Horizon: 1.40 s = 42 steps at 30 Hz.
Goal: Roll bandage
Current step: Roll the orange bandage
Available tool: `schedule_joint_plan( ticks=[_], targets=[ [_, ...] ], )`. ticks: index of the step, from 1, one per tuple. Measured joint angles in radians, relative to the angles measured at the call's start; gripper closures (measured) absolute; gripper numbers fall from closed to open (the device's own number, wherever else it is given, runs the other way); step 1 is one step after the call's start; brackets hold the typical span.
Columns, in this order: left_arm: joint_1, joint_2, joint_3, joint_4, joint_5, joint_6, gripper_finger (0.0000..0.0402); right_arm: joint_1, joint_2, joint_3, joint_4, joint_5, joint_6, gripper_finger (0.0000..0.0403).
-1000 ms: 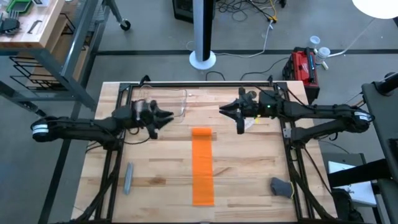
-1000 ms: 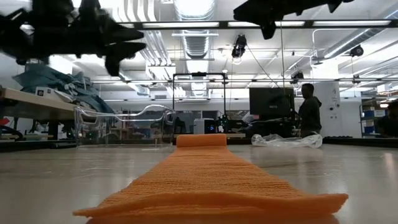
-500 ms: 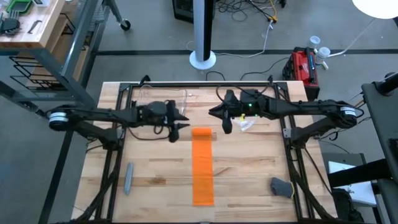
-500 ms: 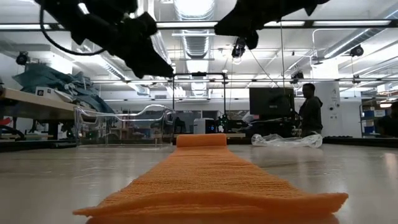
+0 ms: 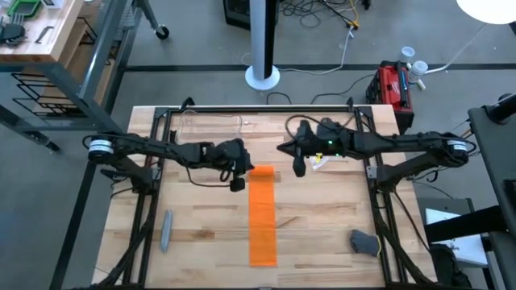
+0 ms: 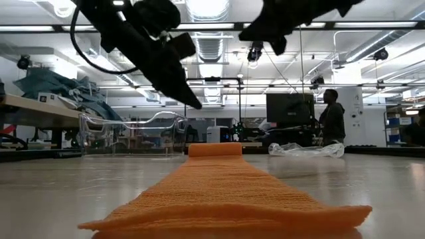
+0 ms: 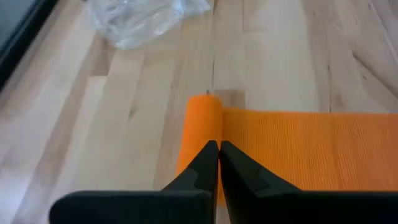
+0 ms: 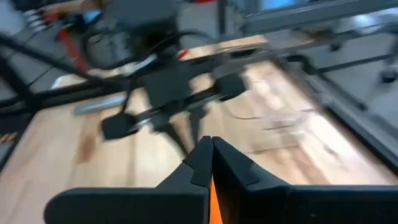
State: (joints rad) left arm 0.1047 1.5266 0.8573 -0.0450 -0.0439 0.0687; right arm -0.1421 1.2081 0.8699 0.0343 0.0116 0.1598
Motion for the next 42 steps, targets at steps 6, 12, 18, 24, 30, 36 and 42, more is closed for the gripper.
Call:
schedule_joint_plan(
  ticks=[6,12,18,24,30,36,42],
  targets=[
    [-0.004,0.034,-0.003,0.029,-0.057,-0.055,0.0401,-0.003,-0.095,-0.182,0.082,0.079,0.035,0.0402],
    [-0.006,0.042,-0.001,0.050,-0.115,-0.082,0.0401,-0.022,-0.136,-0.314,0.211,0.096,0.062,0.0403],
    [-0.010,0.094,-0.004,0.037,-0.125,-0.061,0.0401,-0.028,-0.215,-0.330,0.232,0.085,0.060,0.0403],
    [-0.071,0.149,-0.003,0.062,-0.300,0.020,0.0401,-0.029,-0.300,-0.337,0.188,0.086,0.053,0.0403],
    [-0.085,0.179,0.018,0.069,-0.334,0.048,0.0401,-0.029,-0.326,-0.364,0.180,0.116,0.050,0.0403],
    [-0.085,0.186,0.032,0.061,-0.332,0.058,0.0401,-0.029,-0.321,-0.368,0.180,0.121,0.057,0.0403],
    [-0.085,0.189,0.031,0.068,-0.306,0.056,0.0401,-0.029,-0.307,-0.368,0.183,0.128,0.063,0.0403]
  ],
)
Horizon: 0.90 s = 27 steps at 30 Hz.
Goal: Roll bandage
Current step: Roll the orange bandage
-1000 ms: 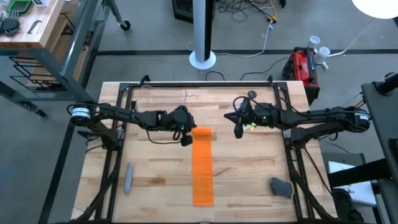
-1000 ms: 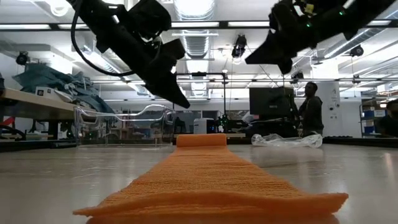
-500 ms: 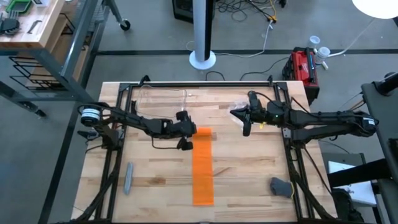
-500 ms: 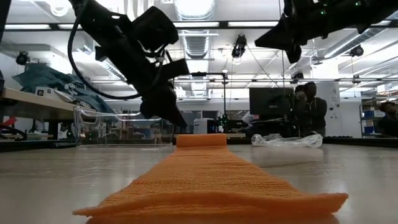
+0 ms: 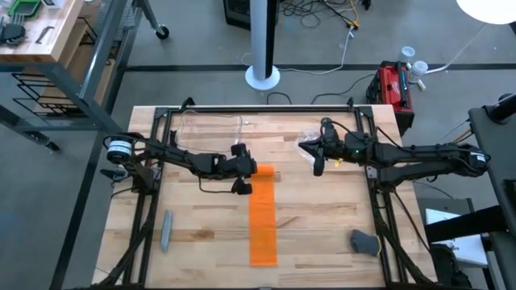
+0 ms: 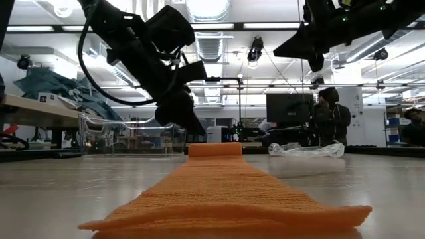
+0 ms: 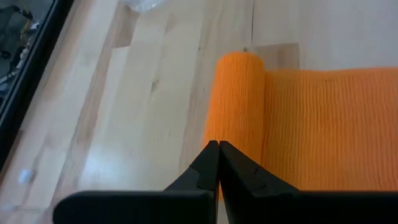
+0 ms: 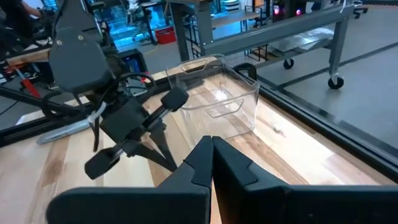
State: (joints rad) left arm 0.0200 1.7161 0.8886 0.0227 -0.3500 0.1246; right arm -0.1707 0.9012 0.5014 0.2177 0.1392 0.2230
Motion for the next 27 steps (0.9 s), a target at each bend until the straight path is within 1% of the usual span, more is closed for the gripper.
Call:
schedule_joint_plan(
  ticks=[2,5,11,12,14,16,20,23,27],
  targets=[
    [0.000,0.000,0.000,-0.001,0.007,0.002,0.0401,0.000,0.005,0.000,0.004,0.025,0.003,0.0403],
    [-0.001,0.000,0.013,-0.021,0.093,0.014,0.0401,0.000,0.006,-0.001,-0.003,0.046,0.005,0.0403],
    [-0.020,0.000,0.112,-0.092,0.176,0.060,0.0401,-0.001,0.012,-0.001,-0.001,0.048,0.006,0.0403],
    [-0.020,0.003,0.129,-0.085,0.175,0.058,0.0401,-0.003,0.013,-0.001,-0.003,0.048,0.006,0.0403],
    [-0.013,0.024,0.164,-0.076,0.135,0.024,0.0401,-0.007,0.013,-0.001,-0.003,0.047,0.006,0.0403],
    [0.001,0.050,0.190,-0.111,0.112,-0.017,0.0401,-0.007,0.013,-0.001,-0.003,0.048,0.006,0.0403],
    [0.014,0.119,0.265,-0.205,0.117,-0.082,0.0401,-0.009,0.012,-0.001,-0.002,0.047,0.005,0.0403],
    [0.016,0.173,0.316,-0.274,0.123,-0.093,0.0401,-0.013,0.012,-0.001,-0.005,0.046,0.005,0.0403],
    [0.018,0.215,0.356,-0.299,0.101,-0.093,0.0401,-0.013,0.012,-0.001,-0.008,0.045,0.005,0.0403]
  ],
)
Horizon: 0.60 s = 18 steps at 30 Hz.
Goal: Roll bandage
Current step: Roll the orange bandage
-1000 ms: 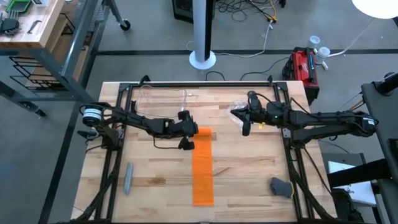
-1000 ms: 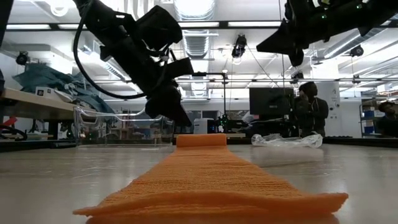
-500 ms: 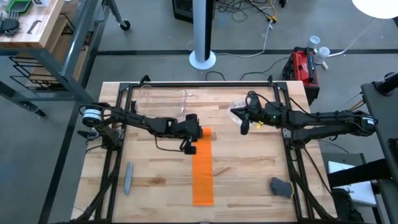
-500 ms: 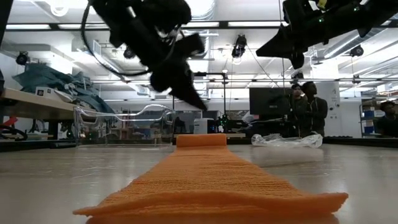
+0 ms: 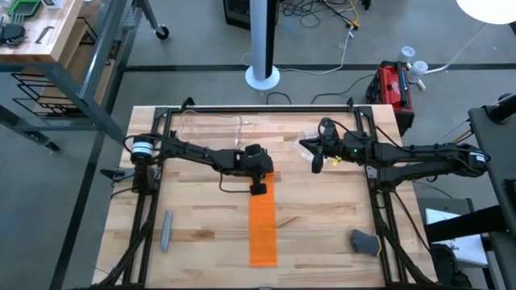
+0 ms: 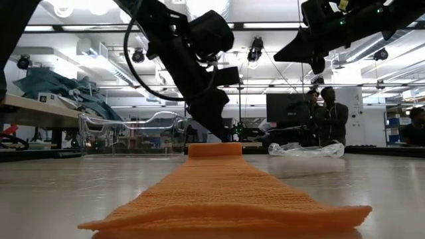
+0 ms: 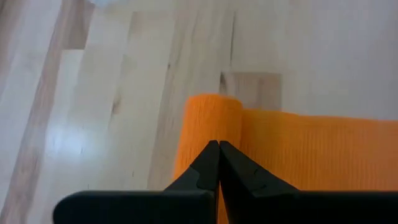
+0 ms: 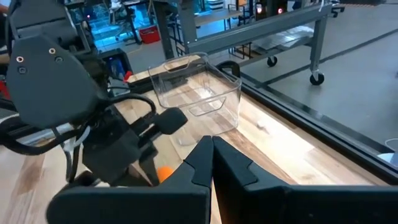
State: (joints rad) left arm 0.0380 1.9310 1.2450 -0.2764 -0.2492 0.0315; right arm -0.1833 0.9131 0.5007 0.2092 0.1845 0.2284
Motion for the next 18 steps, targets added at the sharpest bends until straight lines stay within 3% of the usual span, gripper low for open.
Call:
schedule_joint_plan(
  ticks=[7,11,18],
  targets=[
    [-0.002,-0.018,0.002,-0.012,-0.008,0.008,0.0401,0.000,0.000,0.000,-0.024,0.000,0.008,0.0403],
    [-0.002,-0.043,-0.012,-0.010,-0.079,0.009,0.0401,0.000,0.000,0.000,-0.023,-0.001,0.012,0.0403],
    [0.000,-0.034,-0.065,-0.008,-0.077,0.012,0.0401,0.000,0.000,0.000,-0.018,-0.004,0.014,0.0403]
  ],
)
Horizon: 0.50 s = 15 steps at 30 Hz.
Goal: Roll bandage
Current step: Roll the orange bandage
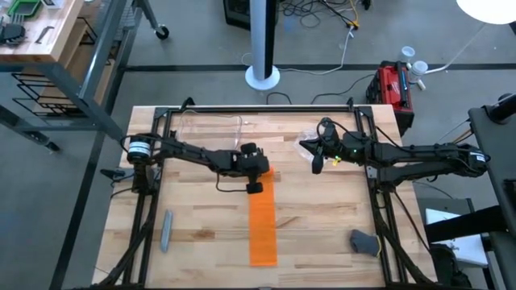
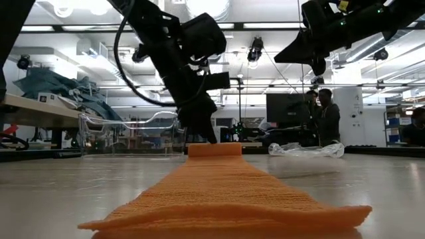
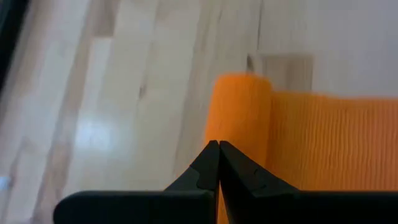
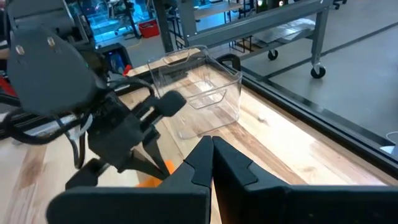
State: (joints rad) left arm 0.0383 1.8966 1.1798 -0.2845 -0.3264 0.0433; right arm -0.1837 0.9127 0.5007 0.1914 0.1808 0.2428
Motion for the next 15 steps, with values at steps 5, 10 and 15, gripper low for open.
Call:
schedule_joint_plan(
  ticks=[5,10,15],
  targets=[
    [0.001,0.000,-0.015,0.015,0.023,0.001,0.0401,0.000,0.000,0.000,0.000,-0.001,0.000,0.0403],
    [0.000,-0.001,-0.014,0.016,0.027,0.010,0.0401,0.000,0.000,0.000,0.000,0.000,-0.001,0.0403],
    [-0.002,-0.001,-0.014,0.012,0.040,0.022,0.0401,0.000,0.000,0.000,0.001,0.000,0.000,0.0403]
  ],
)
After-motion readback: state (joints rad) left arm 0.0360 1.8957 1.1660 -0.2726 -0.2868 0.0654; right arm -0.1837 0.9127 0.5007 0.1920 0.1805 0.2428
